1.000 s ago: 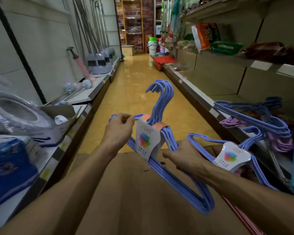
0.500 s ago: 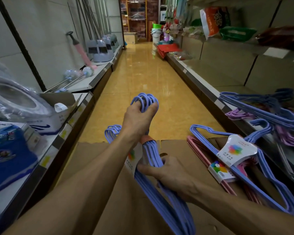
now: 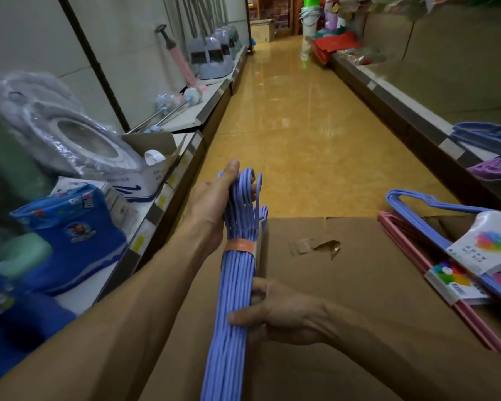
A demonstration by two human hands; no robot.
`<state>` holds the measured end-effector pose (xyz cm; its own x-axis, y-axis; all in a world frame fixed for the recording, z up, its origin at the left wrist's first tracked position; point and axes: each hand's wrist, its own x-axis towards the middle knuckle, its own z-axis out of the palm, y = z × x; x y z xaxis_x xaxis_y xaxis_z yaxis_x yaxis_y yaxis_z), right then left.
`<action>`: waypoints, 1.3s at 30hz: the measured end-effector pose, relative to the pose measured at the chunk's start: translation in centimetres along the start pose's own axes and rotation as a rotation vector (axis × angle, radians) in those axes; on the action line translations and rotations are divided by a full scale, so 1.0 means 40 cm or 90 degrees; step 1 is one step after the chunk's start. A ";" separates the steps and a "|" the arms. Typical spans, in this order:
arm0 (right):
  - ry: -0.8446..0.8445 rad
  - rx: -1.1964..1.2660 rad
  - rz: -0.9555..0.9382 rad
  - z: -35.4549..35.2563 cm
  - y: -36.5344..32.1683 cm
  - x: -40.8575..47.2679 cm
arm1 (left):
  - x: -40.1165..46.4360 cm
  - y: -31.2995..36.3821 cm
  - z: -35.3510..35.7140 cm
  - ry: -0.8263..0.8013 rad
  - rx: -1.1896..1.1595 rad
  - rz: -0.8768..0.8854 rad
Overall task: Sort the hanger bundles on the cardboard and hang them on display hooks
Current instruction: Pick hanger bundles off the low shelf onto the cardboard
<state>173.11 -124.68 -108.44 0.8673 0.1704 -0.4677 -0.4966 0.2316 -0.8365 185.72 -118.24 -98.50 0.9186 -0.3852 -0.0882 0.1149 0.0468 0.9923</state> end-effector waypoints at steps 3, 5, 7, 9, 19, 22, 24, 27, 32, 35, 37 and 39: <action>0.005 -0.013 -0.004 0.056 0.029 0.084 | 0.006 -0.015 -0.078 0.042 0.014 0.009; -0.008 -0.021 -0.018 0.096 0.046 0.133 | 0.012 -0.021 -0.147 0.074 0.012 0.007; -0.021 -0.037 -0.035 0.131 0.055 0.175 | 0.013 -0.024 -0.214 0.094 0.027 -0.002; -0.023 -0.062 -0.057 0.162 0.063 0.219 | 0.013 -0.022 -0.271 0.123 0.063 -0.008; 0.044 -0.136 -0.077 0.295 0.110 0.395 | 0.026 -0.042 -0.473 0.196 0.379 -0.012; 0.088 -0.135 -0.063 0.312 0.124 0.444 | 0.032 -0.059 -0.497 0.210 0.398 0.022; 0.108 -0.136 -0.076 0.320 0.129 0.470 | 0.024 -0.062 -0.502 0.183 0.452 0.055; 0.118 -0.159 -0.099 0.336 0.125 0.488 | 0.022 -0.064 -0.512 0.172 0.566 0.114; 0.113 -0.248 -0.103 0.347 0.126 0.508 | 0.026 -0.068 -0.526 0.227 0.654 0.143; 0.092 -0.288 -0.094 0.341 0.132 0.509 | 0.029 -0.069 -0.524 0.246 0.685 0.186; 0.086 -0.294 -0.092 0.338 0.133 0.504 | 0.035 -0.072 -0.527 0.255 0.711 0.192; 0.073 -0.286 -0.079 0.335 0.130 0.493 | 0.036 -0.078 -0.533 0.253 0.724 0.204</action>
<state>187.19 -107.29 -118.18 0.9301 0.0548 -0.3633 -0.3465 -0.1981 -0.9169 194.75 -99.30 -103.57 0.9184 -0.1894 0.3473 -0.3450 -0.8131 0.4689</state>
